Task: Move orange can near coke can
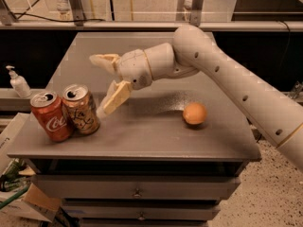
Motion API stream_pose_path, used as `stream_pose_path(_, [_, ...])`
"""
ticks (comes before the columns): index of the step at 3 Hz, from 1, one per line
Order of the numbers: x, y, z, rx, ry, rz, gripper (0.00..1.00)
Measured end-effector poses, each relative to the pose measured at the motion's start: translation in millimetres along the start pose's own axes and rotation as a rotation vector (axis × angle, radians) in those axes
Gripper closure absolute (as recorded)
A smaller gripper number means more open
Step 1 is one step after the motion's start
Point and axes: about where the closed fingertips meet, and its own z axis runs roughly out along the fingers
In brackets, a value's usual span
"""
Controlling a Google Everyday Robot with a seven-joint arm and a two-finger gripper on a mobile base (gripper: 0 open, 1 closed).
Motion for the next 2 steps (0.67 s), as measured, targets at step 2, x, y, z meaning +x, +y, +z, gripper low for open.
stream_pose_path(2, [-27.9,-40.4,-93.0,0.207,0.056,-0.072,0.00])
